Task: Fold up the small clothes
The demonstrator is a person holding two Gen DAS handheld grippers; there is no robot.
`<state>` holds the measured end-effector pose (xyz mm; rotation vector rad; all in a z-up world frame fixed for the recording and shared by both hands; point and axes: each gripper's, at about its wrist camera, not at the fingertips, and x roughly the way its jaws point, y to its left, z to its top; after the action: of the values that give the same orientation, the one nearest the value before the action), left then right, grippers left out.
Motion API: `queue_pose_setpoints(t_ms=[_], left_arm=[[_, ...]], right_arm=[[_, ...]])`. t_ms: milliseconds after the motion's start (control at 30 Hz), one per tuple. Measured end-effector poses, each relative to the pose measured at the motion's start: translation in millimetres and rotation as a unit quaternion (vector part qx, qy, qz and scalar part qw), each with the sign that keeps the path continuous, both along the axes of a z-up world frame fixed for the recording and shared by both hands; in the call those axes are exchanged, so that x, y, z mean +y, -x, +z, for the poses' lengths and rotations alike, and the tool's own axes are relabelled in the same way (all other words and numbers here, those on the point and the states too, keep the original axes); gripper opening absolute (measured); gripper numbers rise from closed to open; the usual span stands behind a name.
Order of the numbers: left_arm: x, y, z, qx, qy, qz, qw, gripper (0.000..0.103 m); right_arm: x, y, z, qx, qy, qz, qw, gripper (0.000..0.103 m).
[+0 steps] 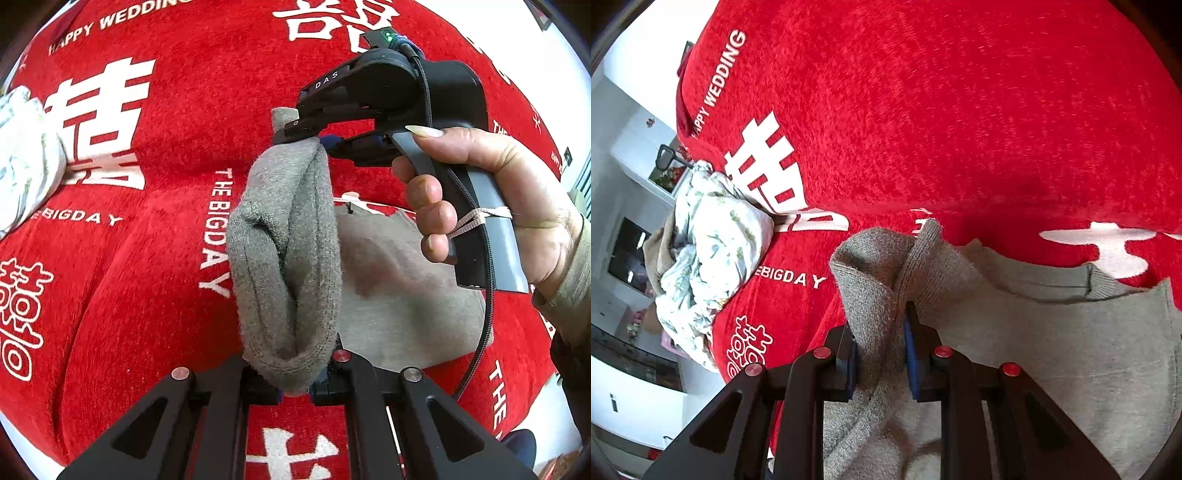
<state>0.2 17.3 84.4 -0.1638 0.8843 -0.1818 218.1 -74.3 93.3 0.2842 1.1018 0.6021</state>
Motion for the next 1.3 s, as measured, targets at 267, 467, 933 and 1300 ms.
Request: queue_pose_setpoints(t_ms=[267,467,933,1300], left_arm=[[-24,1,7,0.001,-0.025,-0.016,0.9996,0.009],[-41,2,9,0.002,-0.04,-0.03,0.9987,0.009],[-118,-2,9,0.003,-0.086,-0.09,0.9922,0.009],[-183,-6,6,0.007,-0.12,-0.137,0.9832,0.009]], right_arm=[[-27,2,8,0.007,-0.029,-0.007,1.0,0.023],[-46,3,12,0.013,-0.039,-0.008,0.999,0.023],[-122,5,14,0.007,-0.062,0.005,0.998,0.023],[-185,6,8,0.002,-0.074,-0.013,0.997,0.023]])
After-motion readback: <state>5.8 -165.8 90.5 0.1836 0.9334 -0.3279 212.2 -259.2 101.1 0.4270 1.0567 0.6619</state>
